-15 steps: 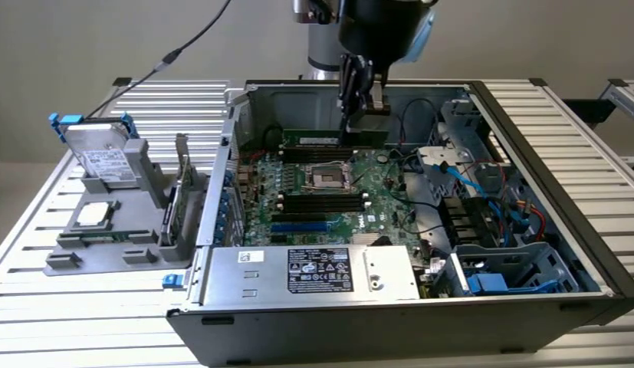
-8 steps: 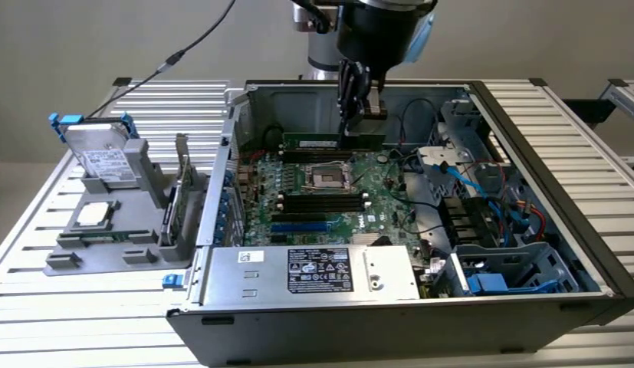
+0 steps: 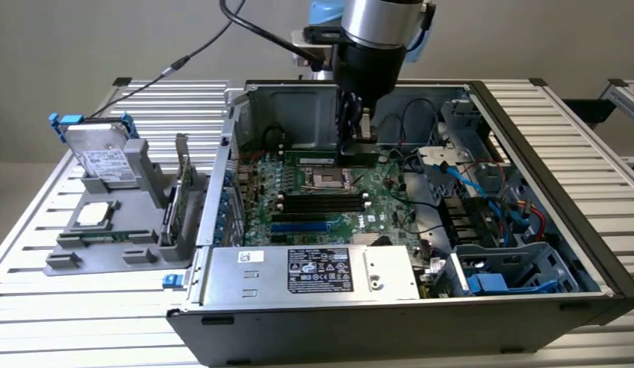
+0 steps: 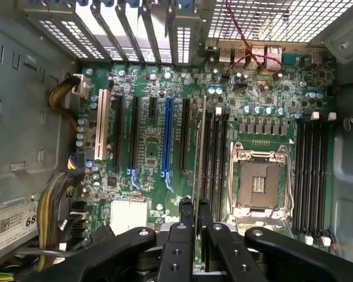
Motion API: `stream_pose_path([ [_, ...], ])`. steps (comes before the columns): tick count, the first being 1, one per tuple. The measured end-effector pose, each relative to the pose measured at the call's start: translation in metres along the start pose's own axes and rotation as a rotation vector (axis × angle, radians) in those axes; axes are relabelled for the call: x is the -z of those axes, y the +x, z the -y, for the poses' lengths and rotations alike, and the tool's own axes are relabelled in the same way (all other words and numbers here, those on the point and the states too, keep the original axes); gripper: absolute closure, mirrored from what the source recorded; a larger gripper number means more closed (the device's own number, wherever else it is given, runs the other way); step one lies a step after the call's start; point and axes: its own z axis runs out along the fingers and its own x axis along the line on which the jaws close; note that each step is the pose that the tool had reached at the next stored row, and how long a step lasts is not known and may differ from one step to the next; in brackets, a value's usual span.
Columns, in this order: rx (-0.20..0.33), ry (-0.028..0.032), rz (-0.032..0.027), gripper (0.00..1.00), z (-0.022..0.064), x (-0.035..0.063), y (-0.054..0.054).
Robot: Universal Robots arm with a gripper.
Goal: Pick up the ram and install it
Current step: 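Pick up the ram and move it above insertion slot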
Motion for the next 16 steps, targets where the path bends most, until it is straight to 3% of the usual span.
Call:
stream_pose_path([
  [7, -0.002, 0.0082, -0.0024, 0.86, 0.001, -0.0096, -0.004],
  [12, -0.002, 0.0275, -0.0055, 0.86, -0.0034, -0.0152, -0.007],
  [16, -0.003, 0.0376, -0.0099, 0.86, -0.01, -0.0203, -0.01],
])
